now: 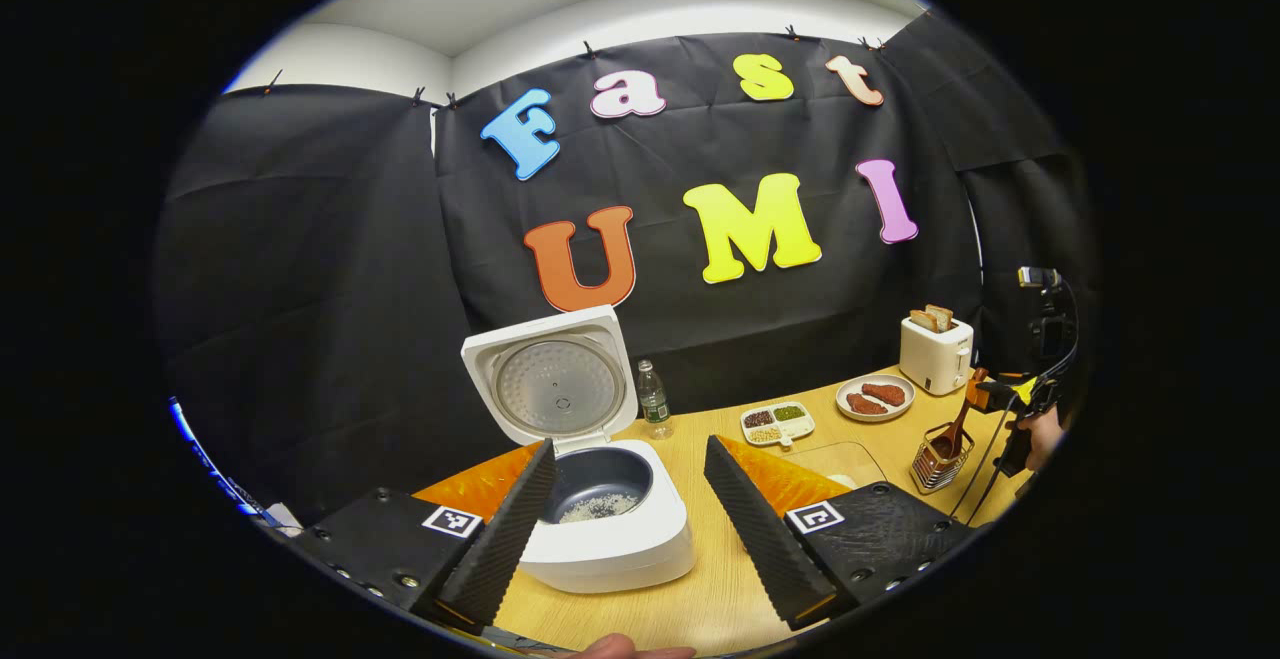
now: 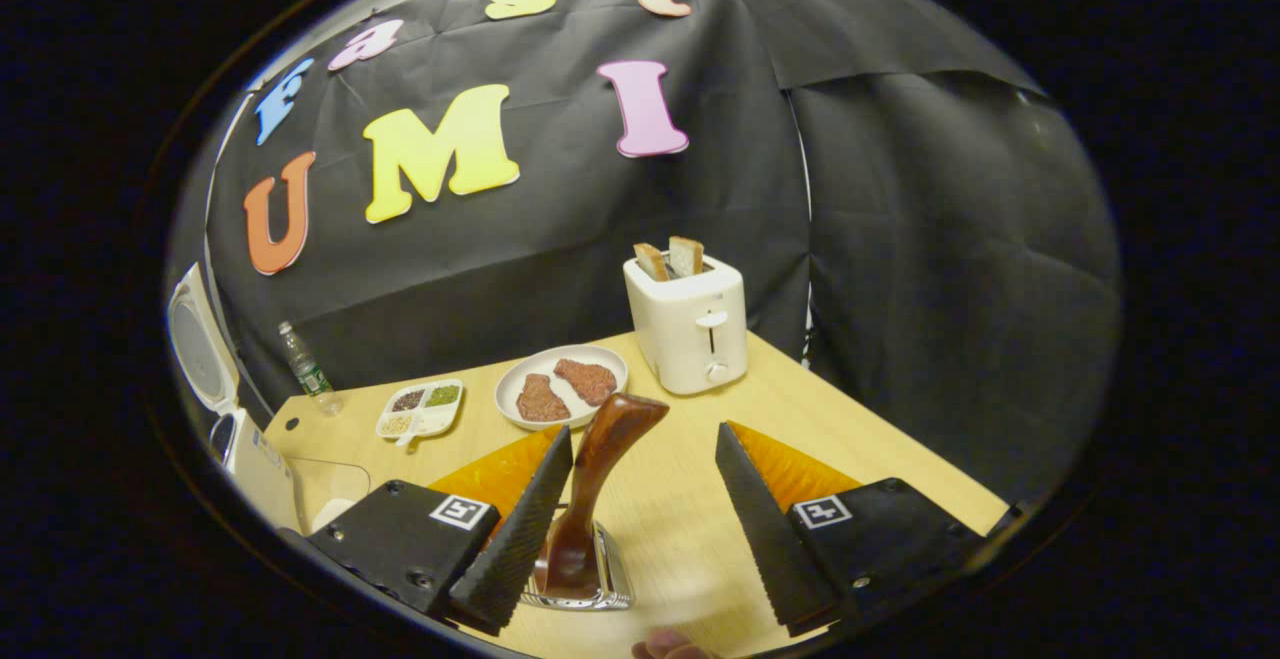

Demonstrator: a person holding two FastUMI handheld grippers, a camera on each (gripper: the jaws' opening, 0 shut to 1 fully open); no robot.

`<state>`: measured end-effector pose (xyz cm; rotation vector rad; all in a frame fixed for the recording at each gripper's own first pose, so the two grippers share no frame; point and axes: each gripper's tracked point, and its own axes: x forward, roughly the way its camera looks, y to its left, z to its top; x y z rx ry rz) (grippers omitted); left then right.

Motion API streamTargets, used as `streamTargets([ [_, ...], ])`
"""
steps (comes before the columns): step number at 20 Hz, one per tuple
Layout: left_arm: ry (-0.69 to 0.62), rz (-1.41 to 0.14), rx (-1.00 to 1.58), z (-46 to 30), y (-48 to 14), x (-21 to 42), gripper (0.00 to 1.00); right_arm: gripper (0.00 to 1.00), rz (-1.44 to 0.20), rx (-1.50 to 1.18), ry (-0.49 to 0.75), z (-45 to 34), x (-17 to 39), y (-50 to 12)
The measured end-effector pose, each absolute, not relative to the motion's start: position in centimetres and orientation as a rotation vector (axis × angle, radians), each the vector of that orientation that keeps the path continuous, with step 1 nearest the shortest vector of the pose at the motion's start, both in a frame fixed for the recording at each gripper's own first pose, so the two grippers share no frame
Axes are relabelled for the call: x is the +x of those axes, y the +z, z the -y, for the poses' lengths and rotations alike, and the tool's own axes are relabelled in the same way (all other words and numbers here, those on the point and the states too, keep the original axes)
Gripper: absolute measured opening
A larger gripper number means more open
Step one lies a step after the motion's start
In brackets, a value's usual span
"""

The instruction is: Close the left gripper, press the button to open the rice cooker; take a wooden spoon from the chopstick holder with the right hand, scoop a spoonful of rice and pour it into the rice cooker, then put the wooden spoon back into the chopstick holder.

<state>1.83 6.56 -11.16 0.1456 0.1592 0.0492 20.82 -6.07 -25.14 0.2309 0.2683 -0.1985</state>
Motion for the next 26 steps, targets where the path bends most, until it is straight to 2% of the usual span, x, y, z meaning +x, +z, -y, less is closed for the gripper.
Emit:
streamTargets([
  [4, 0.052, -0.141, 0.129, -6.9, -10.6, 2.2, 0.95, 0.95, -0.181, 0.095, -0.132, 3.9, 16.9, -17.4],
  [6, 0.058, -0.128, 0.13, -7.2, -10.2, 2.4, 0.95, 0.99, -0.159, 0.041, -0.1, 2.4, 14.7, -13.9],
  [13, 0.106, -0.045, 0.082, -9.1, -6.2, 4.0, 0.95, 1.0, -0.024, 0.006, -0.011, -3.5, 5.4, -4.5],
  [19, 0.149, 0.006, 0.094, -11.4, -3.0, 5.5, 0.95, 1.0, -0.042, 0.002, 0.064, -6.3, 1.6, -3.7],
  [26, 0.204, 0.053, 0.035, -15.9, 5.7, 15.0, 0.95, 1.0, -0.105, 0.023, 0.067, -5.9, 1.4, -4.8],
])
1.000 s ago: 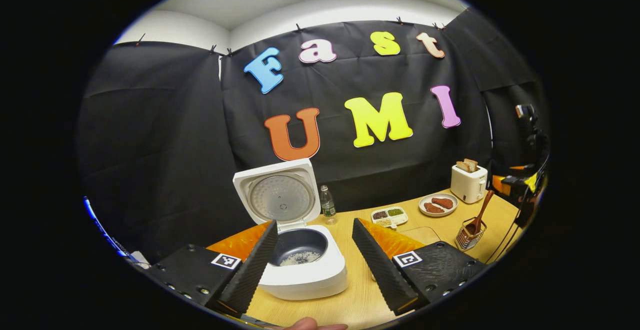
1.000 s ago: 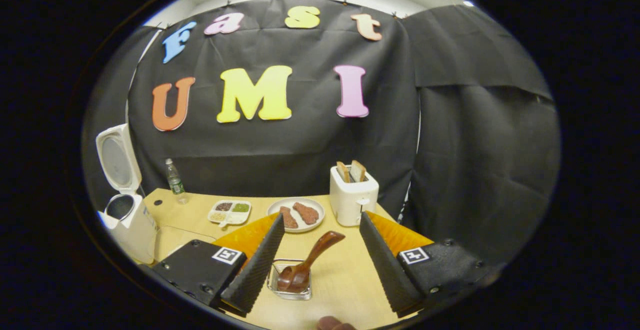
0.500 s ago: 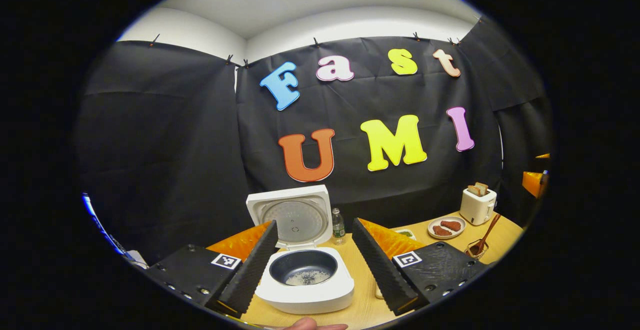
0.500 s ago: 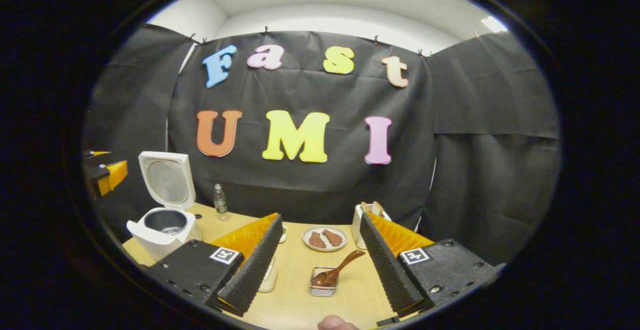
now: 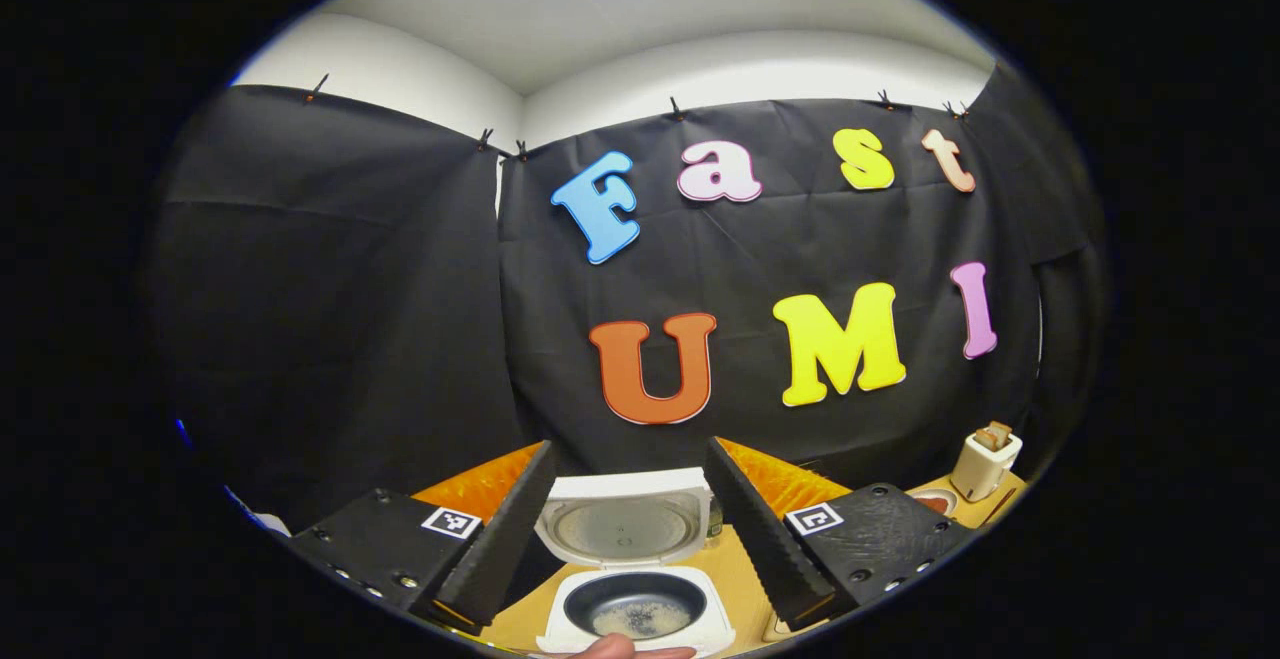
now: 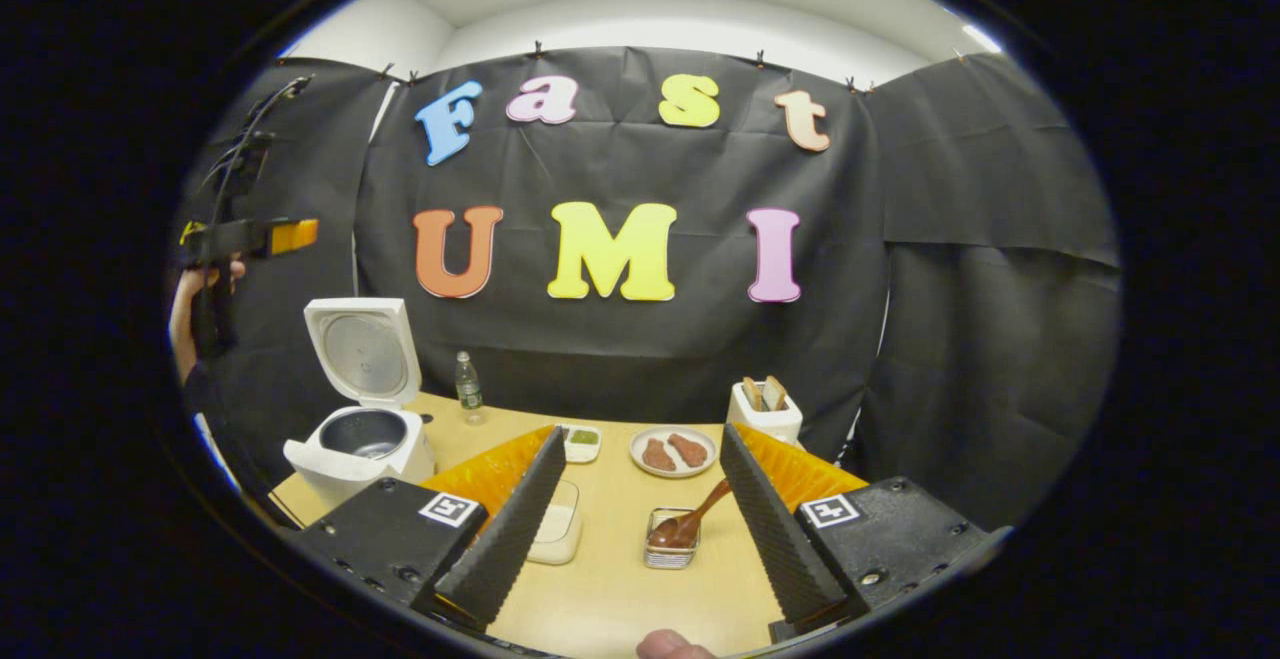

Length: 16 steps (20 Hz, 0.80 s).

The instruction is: Close the left gripper, press the button to open the rice cooker; take a wooden spoon from the chopstick holder with the right hand, scoop a spoonful of rice and pour it into the rice cooker, then put the wooden spoon back into the chopstick holder.

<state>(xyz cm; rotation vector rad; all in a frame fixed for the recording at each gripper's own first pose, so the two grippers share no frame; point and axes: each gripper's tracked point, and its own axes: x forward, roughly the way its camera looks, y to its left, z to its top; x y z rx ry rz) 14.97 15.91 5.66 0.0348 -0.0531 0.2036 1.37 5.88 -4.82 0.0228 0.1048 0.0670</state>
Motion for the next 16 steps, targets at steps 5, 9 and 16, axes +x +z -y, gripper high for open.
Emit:
streamTargets([
  [5, 0.255, -0.054, 0.045, -18.8, 5.8, 22.9, 0.95, 1.0, -0.127, -0.001, 0.074, -5.7, 1.2, -5.0],
  [9, 0.285, -0.176, 0.018, -20.9, 2.9, 28.0, 0.95, 1.0, -0.158, -0.019, 0.075, -5.3, 1.2, -5.9],
  [16, 0.358, -0.383, -0.018, -24.7, -3.8, 31.7, 0.95, 1.0, -0.209, -0.024, 0.084, -5.5, 1.6, -7.2],
])
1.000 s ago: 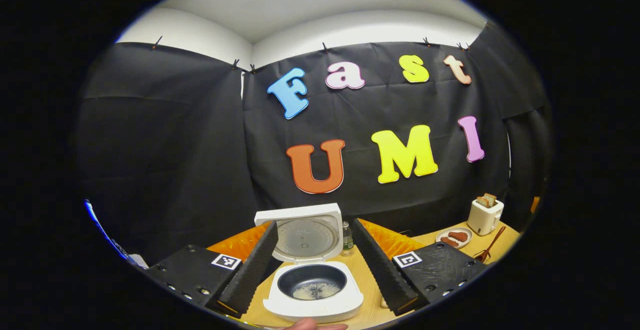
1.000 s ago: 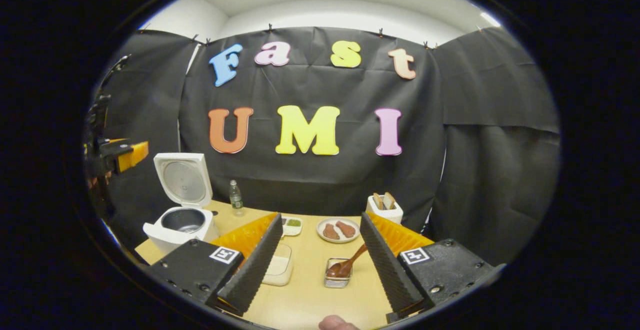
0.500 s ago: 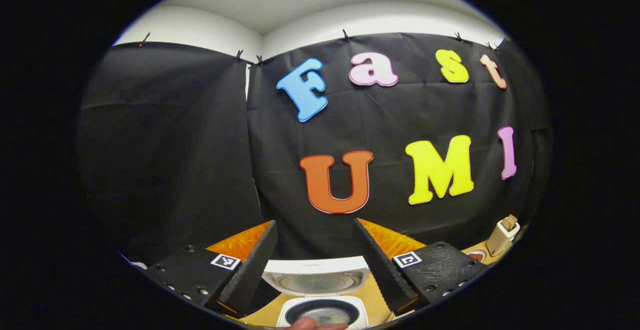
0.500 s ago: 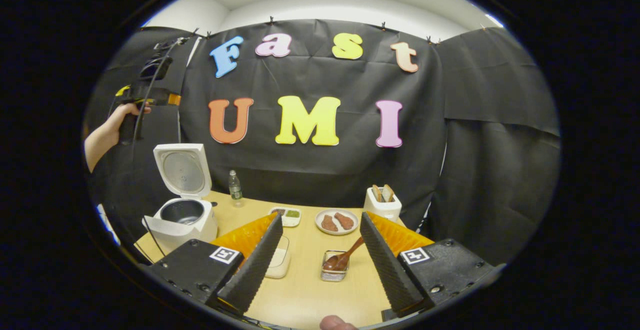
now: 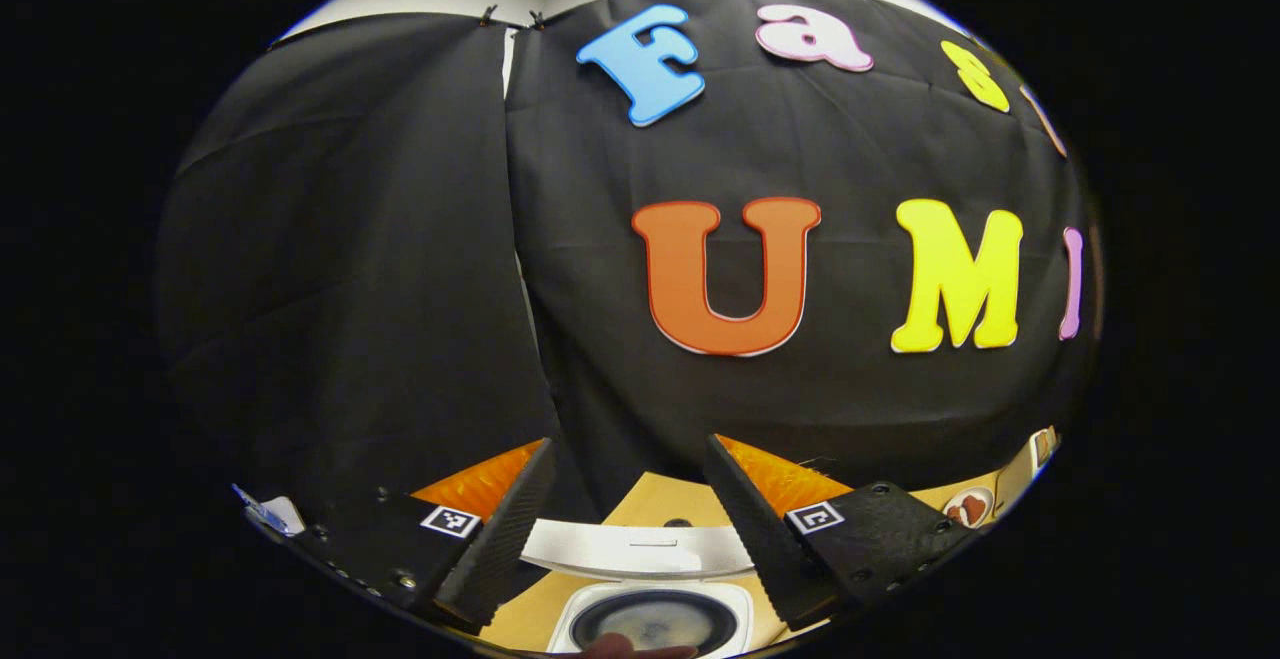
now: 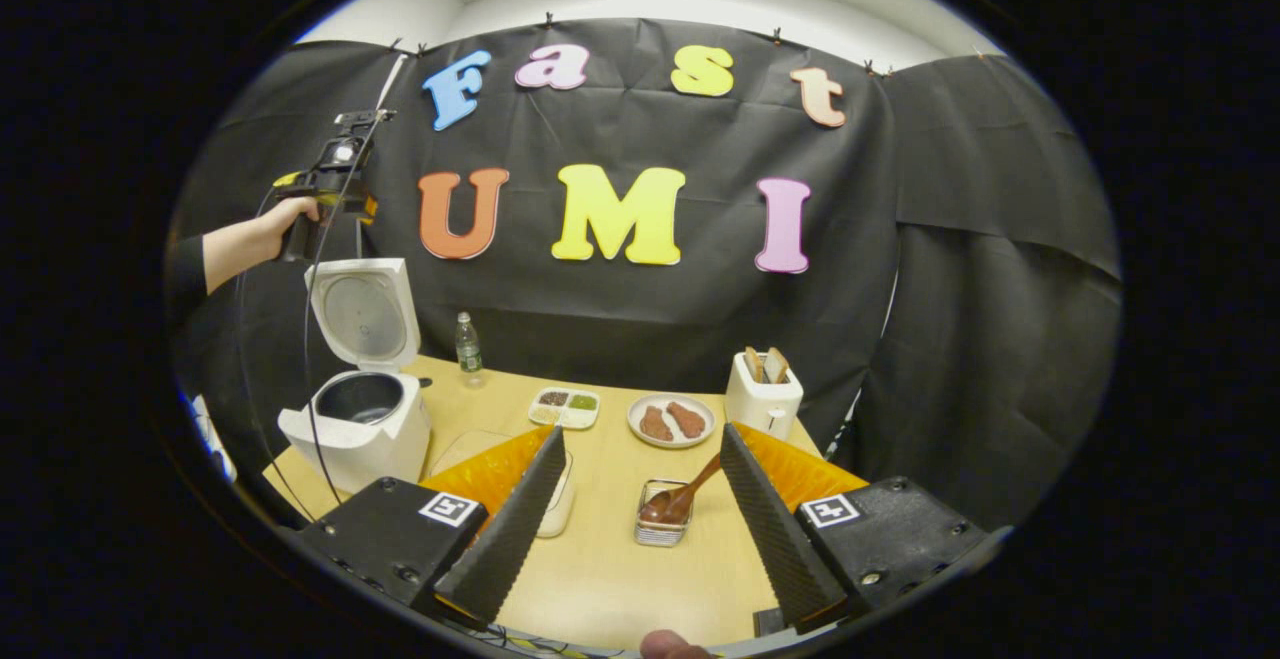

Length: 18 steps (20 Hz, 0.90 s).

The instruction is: Close the left gripper, press the button to open the rice cooker; take a wooden spoon from the chopstick holder with the right hand, scoop a spoonful of rice and pour it into the rice cooker, then put the wooden spoon back into the chopstick holder.

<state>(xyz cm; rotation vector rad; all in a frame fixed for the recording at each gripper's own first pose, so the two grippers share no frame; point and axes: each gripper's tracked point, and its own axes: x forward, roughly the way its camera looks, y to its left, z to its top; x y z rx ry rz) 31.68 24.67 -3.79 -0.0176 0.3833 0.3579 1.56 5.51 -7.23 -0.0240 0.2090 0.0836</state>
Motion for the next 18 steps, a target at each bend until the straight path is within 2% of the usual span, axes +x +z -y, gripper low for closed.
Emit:
streamTargets([
  [8, 0.283, -0.616, -0.051, -23.4, -9.8, 31.7, 0.96, 1.0, -0.244, -0.012, 0.113, -6.7, 1.5, -8.2],
  [18, 0.248, -0.603, -0.088, -21.3, -10.9, 25.9, 0.98, 1.0, -0.277, 0.003, 0.149, -7.5, 1.3, -9.0],
])
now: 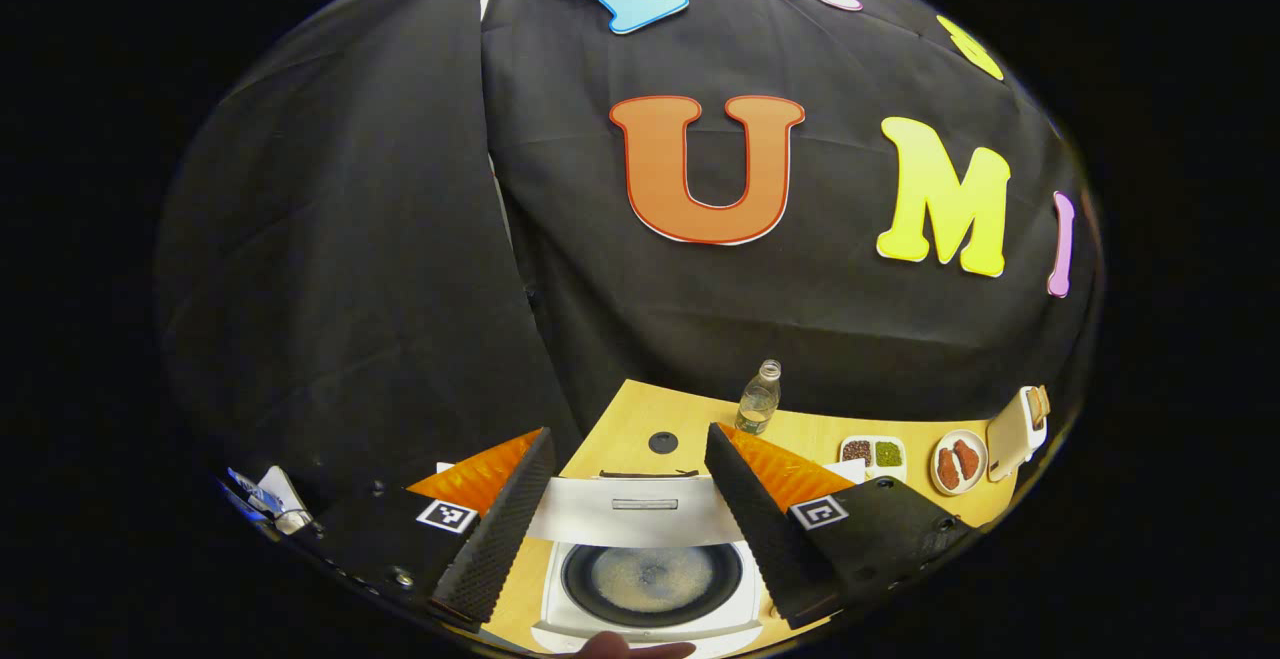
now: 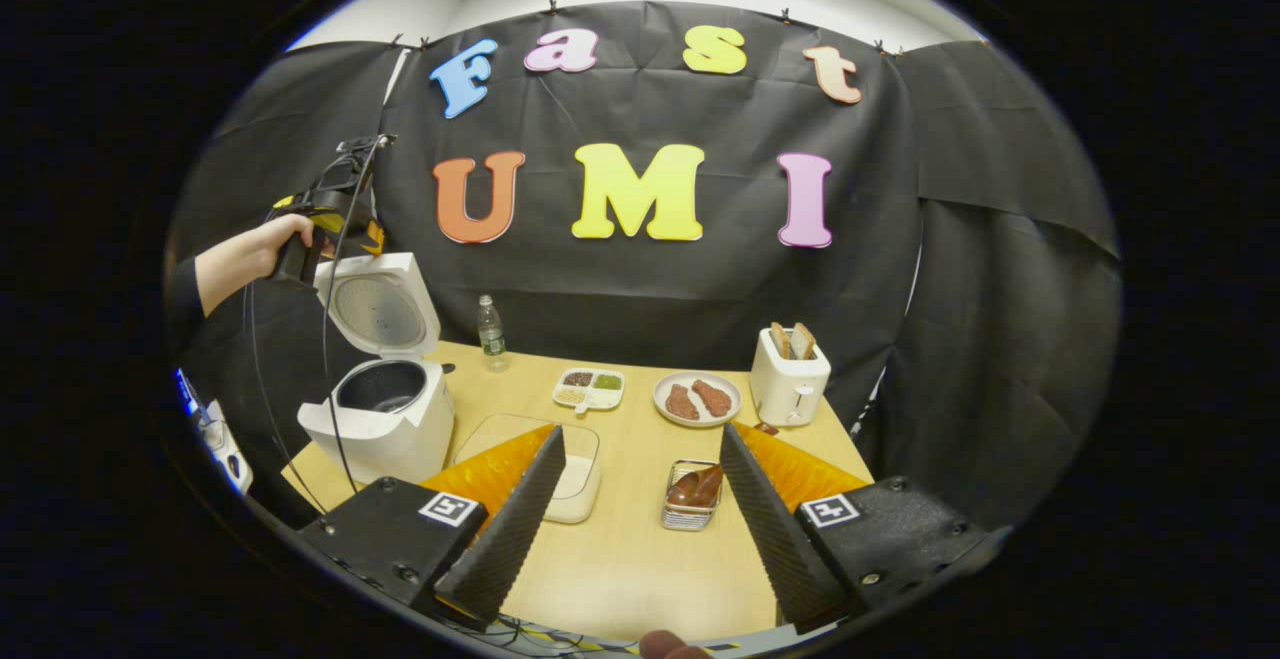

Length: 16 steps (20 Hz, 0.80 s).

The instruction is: Close the left gripper, press the button to open the rice cooker; take a wooden spoon from the chopstick holder with the right hand, scoop a spoonful of rice and pour it into the rice cooker, then put the wooden spoon back into the chopstick holder.

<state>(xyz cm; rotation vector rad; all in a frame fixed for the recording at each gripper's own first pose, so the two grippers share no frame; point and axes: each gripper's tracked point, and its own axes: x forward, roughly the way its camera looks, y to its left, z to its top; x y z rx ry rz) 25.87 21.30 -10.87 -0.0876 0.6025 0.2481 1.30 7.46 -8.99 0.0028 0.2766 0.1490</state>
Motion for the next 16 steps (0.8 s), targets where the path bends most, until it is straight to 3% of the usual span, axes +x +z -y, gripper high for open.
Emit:
streamTargets([
  [9, 0.209, -0.802, -0.107, -18.2, -21.5, 16.2, 0.98, 1.0, -0.338, 0.004, 0.175, -7.9, 0.8, -11.3],
  [16, 0.189, -0.94, -0.12, -16.7, -27.0, 12.6, 0.98, 1.0, -0.373, -0.001, 0.181, -7.9, 0.4, -12.5],
])
